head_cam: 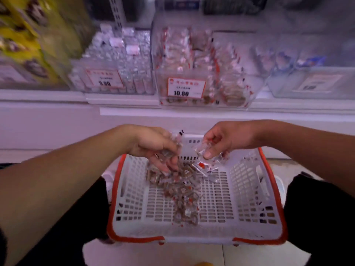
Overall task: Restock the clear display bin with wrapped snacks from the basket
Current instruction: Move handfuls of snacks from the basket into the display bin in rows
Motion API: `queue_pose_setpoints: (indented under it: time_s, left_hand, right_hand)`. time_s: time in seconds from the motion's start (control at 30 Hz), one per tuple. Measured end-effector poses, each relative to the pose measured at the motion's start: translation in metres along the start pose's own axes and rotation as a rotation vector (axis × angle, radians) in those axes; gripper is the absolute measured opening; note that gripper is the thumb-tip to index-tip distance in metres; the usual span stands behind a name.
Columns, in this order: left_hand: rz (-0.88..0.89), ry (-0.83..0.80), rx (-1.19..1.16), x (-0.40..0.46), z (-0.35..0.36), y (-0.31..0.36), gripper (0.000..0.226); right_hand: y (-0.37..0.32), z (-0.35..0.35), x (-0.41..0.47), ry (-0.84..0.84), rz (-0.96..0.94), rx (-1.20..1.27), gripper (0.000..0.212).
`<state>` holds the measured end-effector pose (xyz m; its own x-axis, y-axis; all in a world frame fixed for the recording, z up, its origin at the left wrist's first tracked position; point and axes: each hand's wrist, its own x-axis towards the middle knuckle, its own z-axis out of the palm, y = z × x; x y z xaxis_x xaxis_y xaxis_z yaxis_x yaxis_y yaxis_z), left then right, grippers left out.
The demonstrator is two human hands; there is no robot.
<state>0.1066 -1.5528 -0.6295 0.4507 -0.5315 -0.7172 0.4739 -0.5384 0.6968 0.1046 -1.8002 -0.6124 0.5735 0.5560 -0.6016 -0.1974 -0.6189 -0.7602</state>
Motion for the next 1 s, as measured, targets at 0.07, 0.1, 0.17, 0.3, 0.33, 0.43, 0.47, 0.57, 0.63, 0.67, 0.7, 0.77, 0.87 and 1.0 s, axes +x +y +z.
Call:
queue_pose_setpoints:
  time_s: [0.07,0.1,0.17,0.3,0.33,0.43,0.47,0.57,0.63,0.67,0.7,0.77,0.87,1.0]
  left_hand:
    - [0.132,0.075,-0.036,-0.029,0.000,0.034,0.018]
    - [0.197,0.113,-0.081,-0.041,0.003,0.048,0.022]
    - [0.308,0.142,-0.211,-0.057,0.010,0.069,0.039]
    - [0.424,0.044,-0.347,-0.070,0.023,0.093,0.044]
    - [0.429,0.018,-0.327,-0.071,0.024,0.097,0.048]
    - [0.436,-0.051,-0.274,-0.070,0.022,0.105,0.050]
    - [0.435,-0.075,-0.262,-0.070,0.021,0.107,0.047]
    - [0.423,-0.092,-0.167,-0.070,0.017,0.112,0.035]
    - [0.408,-0.059,-0.126,-0.068,0.014,0.115,0.028]
    - [0.398,-0.036,-0.109,-0.067,0.013,0.116,0.025]
    - [0.389,-0.017,-0.085,-0.066,0.012,0.117,0.022]
    - [0.387,0.010,-0.028,-0.065,0.013,0.119,0.015]
    - [0.419,0.054,0.051,-0.062,0.012,0.121,0.018]
    - [0.417,0.078,0.123,-0.064,0.015,0.129,0.027]
  right_hand:
    - [-0.028,-0.009,-0.030,0.071,-0.153,0.107,0.045]
    - [-0.039,-0.014,-0.043,0.100,-0.234,0.172,0.046]
    - [-0.055,-0.019,-0.060,0.212,-0.386,0.268,0.042]
    - [-0.079,-0.021,-0.071,0.398,-0.576,0.300,0.028]
    - [-0.083,-0.021,-0.073,0.447,-0.593,0.254,0.029]
    - [-0.088,-0.023,-0.076,0.621,-0.641,0.024,0.034]
    - [-0.089,-0.024,-0.076,0.659,-0.659,-0.041,0.035]
    - [-0.090,-0.027,-0.070,0.738,-0.691,-0.111,0.047]
    - [-0.090,-0.026,-0.066,0.790,-0.694,-0.120,0.055]
    - [-0.091,-0.025,-0.064,0.810,-0.698,-0.160,0.058]
    - [-0.091,-0.023,-0.063,0.815,-0.699,-0.209,0.061]
    - [-0.091,-0.021,-0.060,0.772,-0.677,-0.250,0.068]
    - [-0.091,-0.022,-0.059,0.627,-0.635,-0.180,0.068]
    - [-0.093,-0.023,-0.064,0.525,-0.602,-0.171,0.067]
